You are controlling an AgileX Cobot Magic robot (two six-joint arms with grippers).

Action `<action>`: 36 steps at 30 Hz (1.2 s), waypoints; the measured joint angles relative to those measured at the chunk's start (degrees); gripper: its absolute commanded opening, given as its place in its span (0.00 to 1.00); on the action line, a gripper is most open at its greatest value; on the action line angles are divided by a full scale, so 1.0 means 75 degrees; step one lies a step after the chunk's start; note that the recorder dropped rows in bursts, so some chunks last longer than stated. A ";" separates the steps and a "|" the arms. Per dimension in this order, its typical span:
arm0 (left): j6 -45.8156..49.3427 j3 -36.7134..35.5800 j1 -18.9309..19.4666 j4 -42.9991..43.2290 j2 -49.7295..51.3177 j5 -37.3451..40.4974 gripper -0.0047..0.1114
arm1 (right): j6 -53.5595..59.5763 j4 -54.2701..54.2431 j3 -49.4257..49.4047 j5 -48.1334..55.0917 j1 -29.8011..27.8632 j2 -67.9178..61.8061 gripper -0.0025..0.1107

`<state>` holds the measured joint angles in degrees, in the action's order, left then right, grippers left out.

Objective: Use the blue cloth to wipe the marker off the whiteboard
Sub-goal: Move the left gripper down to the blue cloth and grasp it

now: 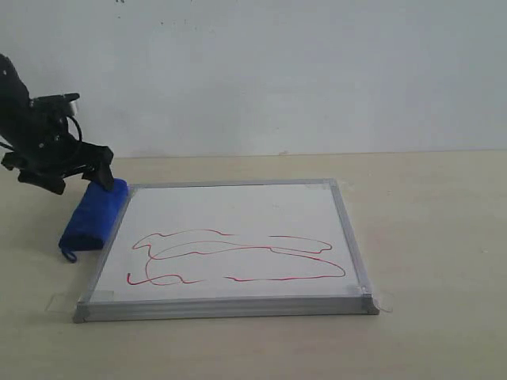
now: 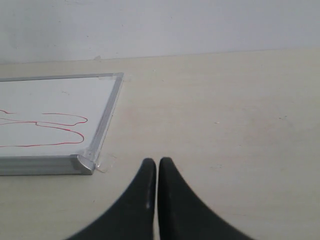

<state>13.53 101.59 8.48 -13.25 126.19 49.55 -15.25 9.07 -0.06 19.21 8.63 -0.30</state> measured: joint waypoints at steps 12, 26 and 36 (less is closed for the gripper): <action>-0.0056 0.0000 -0.0035 -0.0226 0.0563 0.0068 0.74 | 0.0000 0.0000 0.0000 0.0000 0.0000 0.0000 0.03; -0.0283 0.0000 -0.0035 -0.0167 0.0779 -0.0146 0.74 | 0.0000 0.0000 0.0000 0.0000 0.0000 0.0000 0.03; -0.0602 0.0000 -0.0035 0.0053 0.0885 -0.0358 0.65 | 0.0000 0.0000 0.0000 0.0000 0.0000 0.0000 0.03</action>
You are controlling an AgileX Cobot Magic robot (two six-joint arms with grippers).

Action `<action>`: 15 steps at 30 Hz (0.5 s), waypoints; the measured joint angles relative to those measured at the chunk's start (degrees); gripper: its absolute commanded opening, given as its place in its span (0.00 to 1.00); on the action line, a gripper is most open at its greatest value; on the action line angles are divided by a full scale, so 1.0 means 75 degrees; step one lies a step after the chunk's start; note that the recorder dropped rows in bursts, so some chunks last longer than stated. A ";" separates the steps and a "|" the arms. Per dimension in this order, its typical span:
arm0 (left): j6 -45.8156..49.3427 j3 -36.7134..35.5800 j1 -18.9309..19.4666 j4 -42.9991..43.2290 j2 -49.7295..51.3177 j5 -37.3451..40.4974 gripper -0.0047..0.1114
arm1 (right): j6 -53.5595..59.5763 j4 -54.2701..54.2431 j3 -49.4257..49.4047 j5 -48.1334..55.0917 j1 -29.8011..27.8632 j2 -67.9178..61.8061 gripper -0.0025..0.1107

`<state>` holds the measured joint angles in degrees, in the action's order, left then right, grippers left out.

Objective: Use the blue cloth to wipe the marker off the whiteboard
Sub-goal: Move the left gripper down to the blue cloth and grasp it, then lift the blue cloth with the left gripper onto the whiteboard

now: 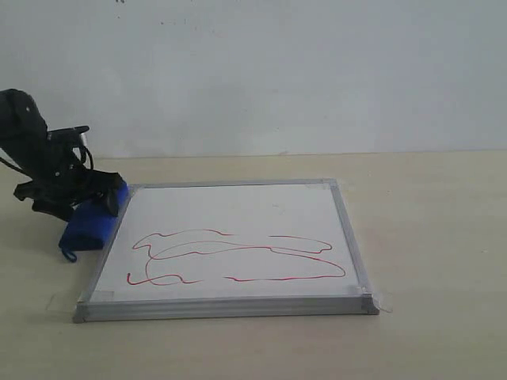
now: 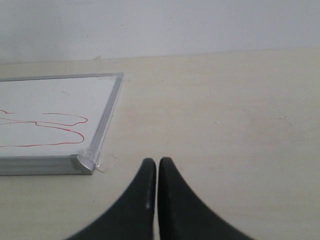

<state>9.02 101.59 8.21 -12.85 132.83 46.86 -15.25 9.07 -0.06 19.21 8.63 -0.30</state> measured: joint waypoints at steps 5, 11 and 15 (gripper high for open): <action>-0.0030 0.0000 0.0000 0.0000 0.0061 0.0000 0.65 | 0.0000 0.0000 0.0000 0.0000 0.0000 0.0000 0.03; -0.0049 0.0000 0.0000 0.0027 0.0067 0.0000 0.54 | 0.0000 0.0000 0.0000 0.0000 0.0000 0.0000 0.03; -0.0049 0.0000 0.0000 0.0027 0.0067 0.0000 0.37 | 0.0000 0.0000 0.0000 0.0000 0.0000 0.0000 0.03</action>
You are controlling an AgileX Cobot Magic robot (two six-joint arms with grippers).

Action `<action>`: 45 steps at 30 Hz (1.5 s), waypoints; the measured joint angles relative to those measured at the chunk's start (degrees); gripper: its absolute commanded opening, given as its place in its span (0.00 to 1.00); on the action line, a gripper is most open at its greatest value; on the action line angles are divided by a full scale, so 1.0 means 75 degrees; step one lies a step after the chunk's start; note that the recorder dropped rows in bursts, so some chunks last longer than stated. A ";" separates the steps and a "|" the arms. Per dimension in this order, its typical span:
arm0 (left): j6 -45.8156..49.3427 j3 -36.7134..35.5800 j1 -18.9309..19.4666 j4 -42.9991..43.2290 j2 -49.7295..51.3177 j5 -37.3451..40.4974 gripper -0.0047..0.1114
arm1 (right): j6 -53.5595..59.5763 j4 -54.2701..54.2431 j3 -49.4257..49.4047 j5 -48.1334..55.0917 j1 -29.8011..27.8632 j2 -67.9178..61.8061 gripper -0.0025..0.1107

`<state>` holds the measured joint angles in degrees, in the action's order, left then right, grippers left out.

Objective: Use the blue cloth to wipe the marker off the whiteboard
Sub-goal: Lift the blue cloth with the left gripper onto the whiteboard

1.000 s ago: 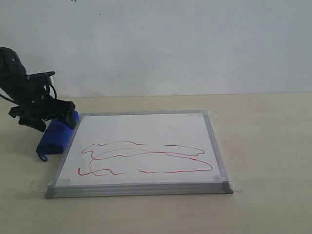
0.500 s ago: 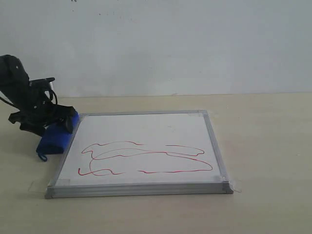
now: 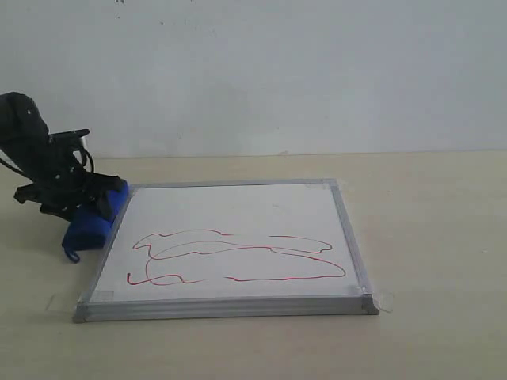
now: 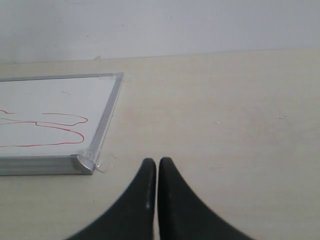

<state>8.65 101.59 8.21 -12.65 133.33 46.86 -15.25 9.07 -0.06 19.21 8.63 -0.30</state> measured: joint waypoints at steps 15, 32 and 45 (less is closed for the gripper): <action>0.0000 0.0037 0.0000 0.0022 -0.0163 -0.0194 0.07 | 0.0000 0.0000 0.0000 0.0000 0.0000 0.0000 0.03; 0.0459 0.0037 -0.0365 -0.0988 -0.2428 0.2289 0.07 | 0.0000 0.0000 0.0000 0.0000 0.0000 0.0000 0.03; 0.1112 -0.1286 -0.2892 -0.0503 -0.2428 0.2114 0.07 | 0.0000 0.0000 0.0000 0.0000 0.0000 0.0000 0.03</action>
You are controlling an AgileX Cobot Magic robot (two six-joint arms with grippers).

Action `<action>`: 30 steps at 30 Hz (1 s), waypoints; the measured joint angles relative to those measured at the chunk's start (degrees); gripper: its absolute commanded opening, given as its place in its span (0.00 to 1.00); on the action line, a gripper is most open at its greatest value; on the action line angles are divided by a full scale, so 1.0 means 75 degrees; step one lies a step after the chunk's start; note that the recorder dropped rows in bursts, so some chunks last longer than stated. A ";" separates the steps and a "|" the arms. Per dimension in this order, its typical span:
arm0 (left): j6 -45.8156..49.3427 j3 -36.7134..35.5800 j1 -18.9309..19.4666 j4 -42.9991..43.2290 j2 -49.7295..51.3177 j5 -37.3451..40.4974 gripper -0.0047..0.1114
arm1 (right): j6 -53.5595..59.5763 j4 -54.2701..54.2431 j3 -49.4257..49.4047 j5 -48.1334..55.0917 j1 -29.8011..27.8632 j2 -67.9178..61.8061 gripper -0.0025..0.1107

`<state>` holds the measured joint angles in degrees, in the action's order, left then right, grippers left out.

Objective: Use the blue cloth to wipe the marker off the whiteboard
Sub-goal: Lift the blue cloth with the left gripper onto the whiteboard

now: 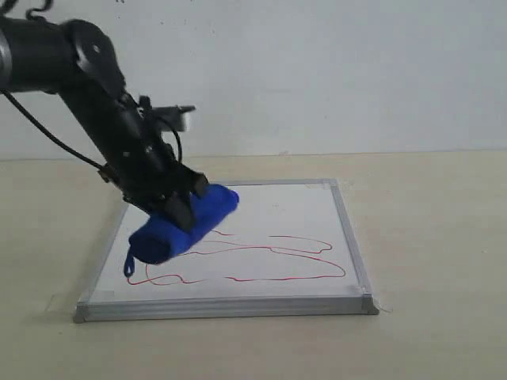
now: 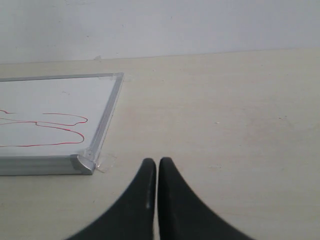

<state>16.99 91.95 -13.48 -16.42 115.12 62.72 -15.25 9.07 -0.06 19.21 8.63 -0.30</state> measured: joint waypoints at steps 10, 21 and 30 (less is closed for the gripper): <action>-0.0302 -0.0242 0.0092 0.0809 0.0147 -0.1421 0.07 | 0.0000 0.0000 0.0000 0.0000 0.0000 0.0000 0.03; -0.1377 -0.0242 0.1190 0.0960 0.1231 -0.2761 0.07 | 0.0000 0.0000 0.0000 0.0000 0.0000 0.0000 0.03; -0.1618 -0.0134 0.1208 0.1616 0.1619 -0.2797 0.07 | 0.0000 0.0000 0.0000 0.0000 0.0000 0.0000 0.03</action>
<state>4.85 90.94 -4.42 -4.30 127.26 41.74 -15.25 9.07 -0.06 19.21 8.63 -0.30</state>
